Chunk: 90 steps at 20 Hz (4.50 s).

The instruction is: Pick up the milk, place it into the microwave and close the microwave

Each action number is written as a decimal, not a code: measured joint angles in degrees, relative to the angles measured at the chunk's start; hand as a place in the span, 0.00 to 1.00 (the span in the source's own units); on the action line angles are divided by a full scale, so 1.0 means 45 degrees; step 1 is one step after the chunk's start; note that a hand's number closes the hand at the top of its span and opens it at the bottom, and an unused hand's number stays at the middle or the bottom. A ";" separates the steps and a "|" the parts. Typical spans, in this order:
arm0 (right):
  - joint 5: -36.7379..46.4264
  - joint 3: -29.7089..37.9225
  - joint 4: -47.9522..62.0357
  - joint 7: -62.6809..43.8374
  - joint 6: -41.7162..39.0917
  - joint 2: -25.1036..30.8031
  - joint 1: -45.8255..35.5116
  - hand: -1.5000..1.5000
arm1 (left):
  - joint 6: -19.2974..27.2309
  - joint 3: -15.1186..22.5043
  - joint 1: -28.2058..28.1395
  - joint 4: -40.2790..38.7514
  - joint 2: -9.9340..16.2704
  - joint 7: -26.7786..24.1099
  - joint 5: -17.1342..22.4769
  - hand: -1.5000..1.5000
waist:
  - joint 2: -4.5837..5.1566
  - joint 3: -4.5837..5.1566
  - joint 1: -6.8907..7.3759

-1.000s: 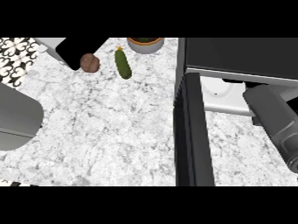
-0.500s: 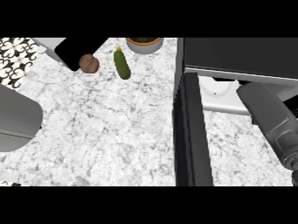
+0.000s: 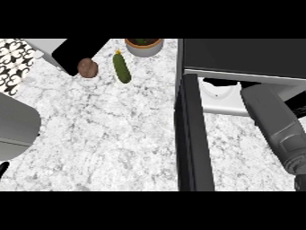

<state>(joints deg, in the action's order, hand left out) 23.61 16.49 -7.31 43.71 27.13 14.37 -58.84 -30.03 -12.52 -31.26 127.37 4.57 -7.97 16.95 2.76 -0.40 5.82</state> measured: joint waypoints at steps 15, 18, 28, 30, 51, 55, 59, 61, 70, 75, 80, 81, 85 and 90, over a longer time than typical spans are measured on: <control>-0.1839 0.1429 0.0021 0.1754 -0.4983 -0.0453 0.1501 0.00 | 0.0315 0.2438 0.0929 0.0355 -0.0674 0.1334 -0.1112 1.00 | -0.0428 0.0077 -0.0807; -0.2073 0.1507 -0.0116 0.2106 -0.6042 -0.0623 0.1967 0.00 | 0.0648 0.3287 0.1042 0.0717 -0.0848 0.1973 -0.1419 1.00 | -0.0543 0.0119 -0.0874; -0.2320 0.1021 -0.1432 0.2951 -0.7857 -0.1183 0.4242 0.00 | 0.1793 0.5434 0.1800 0.0141 -0.0998 0.2715 -0.2552 1.00 | -0.0827 0.0123 -0.1249; -0.2313 0.0892 -0.1764 0.2988 -0.7895 -0.1119 0.4920 0.00 | 0.1916 0.5796 0.2213 -0.0190 -0.1003 0.2786 -0.2834 1.00 | -0.0808 0.0121 -0.1403; -0.4022 -0.0221 -0.9201 0.2241 -0.9497 0.0243 1.2580 0.00 | 0.5880 1.0583 0.7799 -0.7462 -0.1012 0.1637 -0.6115 1.00 | -0.0692 0.0132 -0.2022; -0.4447 -0.0583 -1.0979 0.1958 -0.9823 0.0569 1.3584 0.00 | 0.7237 1.1406 0.8927 -0.9778 -0.0996 0.0740 -0.5862 1.00 | -0.0647 0.0134 -0.2065; -0.5217 -0.0941 -1.2703 0.1502 -1.0422 0.0834 1.4494 0.00 | 0.8910 1.2126 0.9803 -1.1496 -0.0988 -0.0405 -0.5476 1.00 | -0.0623 0.0144 -0.2189; -0.5790 -0.1013 -1.3582 0.1155 -1.0785 0.1037 1.4837 0.00 | 0.9674 1.2541 1.0081 -1.2072 -0.0987 -0.0932 -0.5025 1.00 | -0.0608 0.0152 -0.2303; -0.7727 -0.1479 -1.6646 -0.0284 -1.1690 0.1765 1.5723 0.00 | 1.1982 1.4060 1.2059 -1.4399 -0.0966 -0.2113 -0.2327 1.00 | -0.0466 0.0165 -0.2874; -0.8597 -0.1762 -1.8013 -0.1076 -1.2067 0.2164 1.5910 0.00 | 1.2741 1.4711 1.2870 -1.4817 -0.0926 -0.2412 -0.0886 1.00 | -0.0383 0.0180 -0.3274; -0.9200 -0.2082 -1.9097 -0.1811 -1.2359 0.2526 1.5974 0.00 | 1.3529 1.4870 1.3600 -1.4818 -0.0916 -0.2857 0.0472 1.00 | -0.0299 0.0198 -0.3638; -0.9283 -0.2066 -1.9244 -0.1907 -1.2392 0.2643 1.5926 0.00 | 1.3760 1.4855 1.3764 -1.4839 -0.0918 -0.2930 0.0684 1.00 | -0.0283 0.0197 -0.3705; -0.9593 -0.1938 -1.9759 -0.2277 -1.2587 0.3189 1.5846 0.00 | 1.4818 1.4645 1.4263 -1.4913 -0.0947 -0.3249 0.1571 1.00 | -0.0242 0.0197 -0.3925; -1.0108 -0.1597 -2.0175 -0.2615 -1.2705 0.3728 1.5537 0.00 | 1.5960 1.4327 1.5071 -1.5203 -0.0968 -0.3338 0.2599 0.00 | -0.0148 0.0182 -0.4228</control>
<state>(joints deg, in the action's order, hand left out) -21.87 9.30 -98.10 31.94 -30.04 31.15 11.07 41.79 51.95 36.56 58.96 0.21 -22.99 28.64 2.10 0.42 -13.20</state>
